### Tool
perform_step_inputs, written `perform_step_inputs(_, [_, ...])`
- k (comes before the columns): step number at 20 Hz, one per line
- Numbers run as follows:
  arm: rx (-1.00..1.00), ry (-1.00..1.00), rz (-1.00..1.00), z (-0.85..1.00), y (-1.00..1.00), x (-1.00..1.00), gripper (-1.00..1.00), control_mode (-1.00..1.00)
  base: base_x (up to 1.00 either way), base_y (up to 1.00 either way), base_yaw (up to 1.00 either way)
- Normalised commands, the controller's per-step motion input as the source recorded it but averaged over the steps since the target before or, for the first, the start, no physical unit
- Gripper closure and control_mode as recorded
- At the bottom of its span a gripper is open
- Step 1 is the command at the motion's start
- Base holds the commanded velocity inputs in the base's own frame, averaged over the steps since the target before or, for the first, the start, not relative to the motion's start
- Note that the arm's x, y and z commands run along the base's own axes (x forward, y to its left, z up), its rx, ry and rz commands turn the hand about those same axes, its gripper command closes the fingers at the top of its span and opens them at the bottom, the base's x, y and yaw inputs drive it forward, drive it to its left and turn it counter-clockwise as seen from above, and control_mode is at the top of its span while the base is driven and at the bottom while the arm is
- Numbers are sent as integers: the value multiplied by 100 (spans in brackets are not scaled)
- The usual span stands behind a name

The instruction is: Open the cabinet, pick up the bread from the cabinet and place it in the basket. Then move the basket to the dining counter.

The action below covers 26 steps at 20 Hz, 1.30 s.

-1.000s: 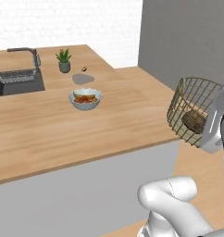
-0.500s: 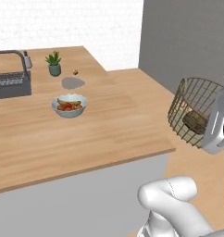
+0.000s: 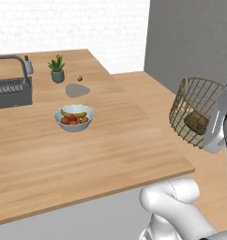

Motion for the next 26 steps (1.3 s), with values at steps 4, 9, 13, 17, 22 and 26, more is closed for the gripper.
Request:
perform_step_inputs(4, [0,-1,1,-20,0,15,100,-100,-8,0,0])
perform_step_inputs(9, [0,3,12,-50,0,100,100,-100,0,0,0])
perform_step_inputs(13, [0,11,11,-68,14,100,100,-100,0,0,0])
perform_step_inputs(17, [-2,9,7,-86,35,100,100,-100,0,0,0])
perform_step_inputs(22, [-5,5,2,-77,27,99,100,-100,0,0,0])
perform_step_inputs(26, [-7,3,0,-70,25,56,100,-100,0,0,0])
